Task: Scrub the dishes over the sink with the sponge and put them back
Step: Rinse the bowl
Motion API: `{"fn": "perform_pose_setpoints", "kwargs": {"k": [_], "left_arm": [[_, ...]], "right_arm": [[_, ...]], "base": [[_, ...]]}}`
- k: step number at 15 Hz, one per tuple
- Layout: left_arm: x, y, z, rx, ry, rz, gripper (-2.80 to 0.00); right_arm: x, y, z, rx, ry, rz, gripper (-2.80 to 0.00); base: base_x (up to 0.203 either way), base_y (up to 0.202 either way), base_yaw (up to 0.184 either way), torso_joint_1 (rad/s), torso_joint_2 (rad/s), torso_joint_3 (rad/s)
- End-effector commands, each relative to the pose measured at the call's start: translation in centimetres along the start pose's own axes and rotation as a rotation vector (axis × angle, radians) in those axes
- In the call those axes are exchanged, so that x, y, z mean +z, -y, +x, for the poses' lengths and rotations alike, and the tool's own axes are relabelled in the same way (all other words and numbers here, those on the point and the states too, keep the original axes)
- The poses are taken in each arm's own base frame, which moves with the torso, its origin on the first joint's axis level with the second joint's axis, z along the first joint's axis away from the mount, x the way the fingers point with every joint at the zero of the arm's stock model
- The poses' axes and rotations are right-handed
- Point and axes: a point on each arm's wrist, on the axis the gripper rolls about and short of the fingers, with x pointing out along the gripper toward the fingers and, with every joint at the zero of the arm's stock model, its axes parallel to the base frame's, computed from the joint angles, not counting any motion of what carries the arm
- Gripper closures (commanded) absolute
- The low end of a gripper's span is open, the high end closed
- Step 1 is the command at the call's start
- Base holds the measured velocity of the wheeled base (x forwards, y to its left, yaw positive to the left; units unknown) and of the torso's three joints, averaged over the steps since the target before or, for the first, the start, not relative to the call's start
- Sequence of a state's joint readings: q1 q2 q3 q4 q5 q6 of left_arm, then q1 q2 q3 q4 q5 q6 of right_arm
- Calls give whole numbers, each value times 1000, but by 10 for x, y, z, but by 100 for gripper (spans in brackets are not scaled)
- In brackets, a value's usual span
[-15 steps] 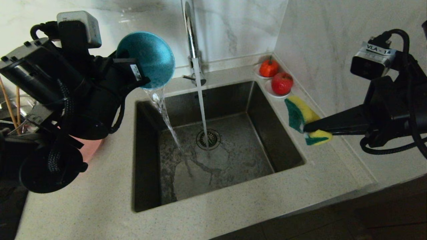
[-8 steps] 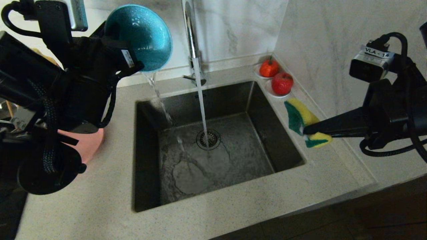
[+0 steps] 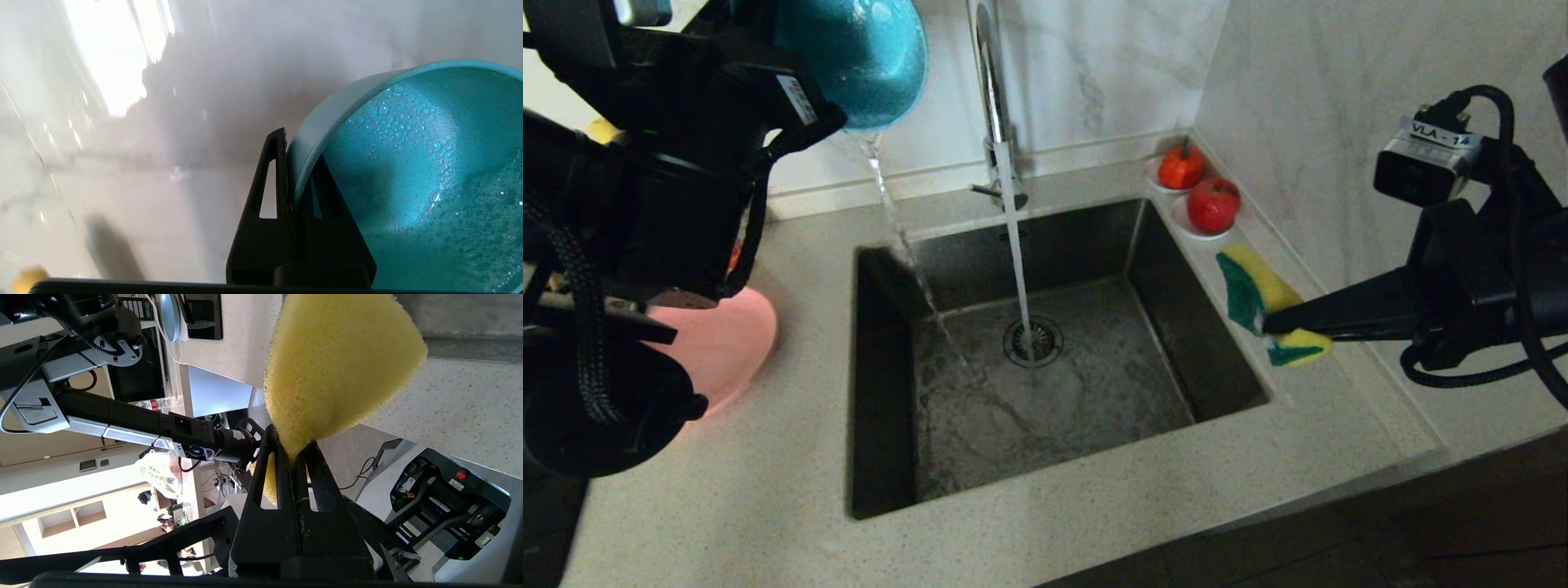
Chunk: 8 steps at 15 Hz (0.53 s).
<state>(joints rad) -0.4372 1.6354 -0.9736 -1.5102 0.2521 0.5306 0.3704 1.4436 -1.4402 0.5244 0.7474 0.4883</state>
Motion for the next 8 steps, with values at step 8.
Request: {"fn": "perform_pose_setpoints", "kwargs": {"k": [8], "left_arm": [[26,-14,-2,-1,97,7,0]], "right_arm": [[0,2,3,2,-12,8,0]], "base": [[0,0,0,0,0,0]]}}
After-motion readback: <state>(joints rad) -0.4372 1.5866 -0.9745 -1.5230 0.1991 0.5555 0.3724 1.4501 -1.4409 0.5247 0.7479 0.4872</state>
